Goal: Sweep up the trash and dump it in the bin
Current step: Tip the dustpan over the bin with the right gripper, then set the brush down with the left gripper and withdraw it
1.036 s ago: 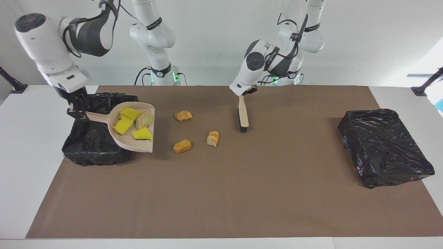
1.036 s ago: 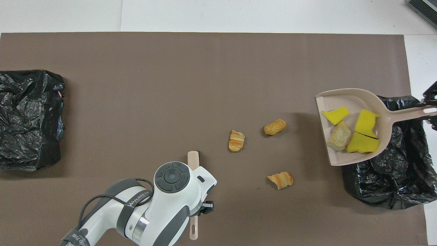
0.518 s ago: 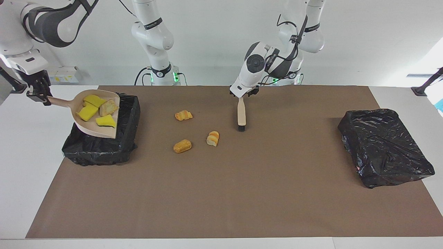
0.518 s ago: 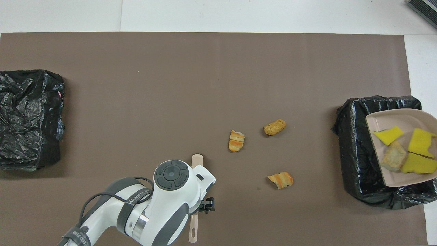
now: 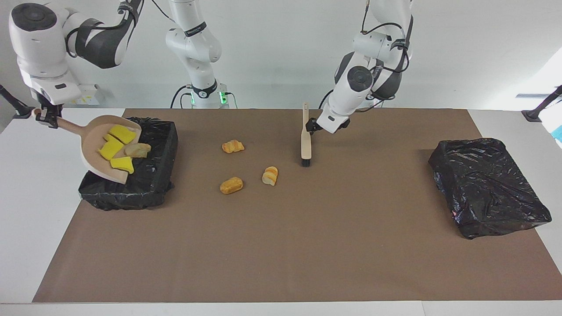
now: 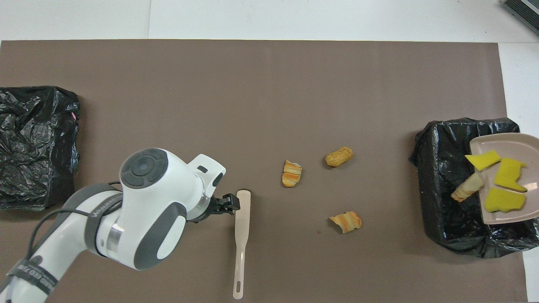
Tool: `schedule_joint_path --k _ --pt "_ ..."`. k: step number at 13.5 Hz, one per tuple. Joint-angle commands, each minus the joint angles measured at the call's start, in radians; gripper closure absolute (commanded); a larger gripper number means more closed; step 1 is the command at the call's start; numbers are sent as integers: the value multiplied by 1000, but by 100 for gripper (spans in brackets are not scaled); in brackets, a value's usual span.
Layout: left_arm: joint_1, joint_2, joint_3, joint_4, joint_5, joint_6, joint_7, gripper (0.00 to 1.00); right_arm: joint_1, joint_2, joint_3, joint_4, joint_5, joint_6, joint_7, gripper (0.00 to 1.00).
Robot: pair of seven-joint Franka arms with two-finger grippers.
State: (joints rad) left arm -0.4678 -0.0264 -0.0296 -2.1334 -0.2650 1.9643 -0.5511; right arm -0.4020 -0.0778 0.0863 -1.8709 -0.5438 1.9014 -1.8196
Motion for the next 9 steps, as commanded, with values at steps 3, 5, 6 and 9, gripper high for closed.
schedule_joint_path --k 3,5,6,9 --pt "239 -12 -9 73 21 -47 239 0 45 -59 12 -13 -128 -105 71 100" --pt "314 -7 -10 104 99 -80 385 0 69 -74 13 12 -156 -152 69 100" --pt "342 -7 -9 125 140 -94 457 0 71 -79 13 30 -160 -171 68 100" --pt "437 -4 -9 232 167 -151 623 0 72 -83 42 70 -159 -185 60 100"
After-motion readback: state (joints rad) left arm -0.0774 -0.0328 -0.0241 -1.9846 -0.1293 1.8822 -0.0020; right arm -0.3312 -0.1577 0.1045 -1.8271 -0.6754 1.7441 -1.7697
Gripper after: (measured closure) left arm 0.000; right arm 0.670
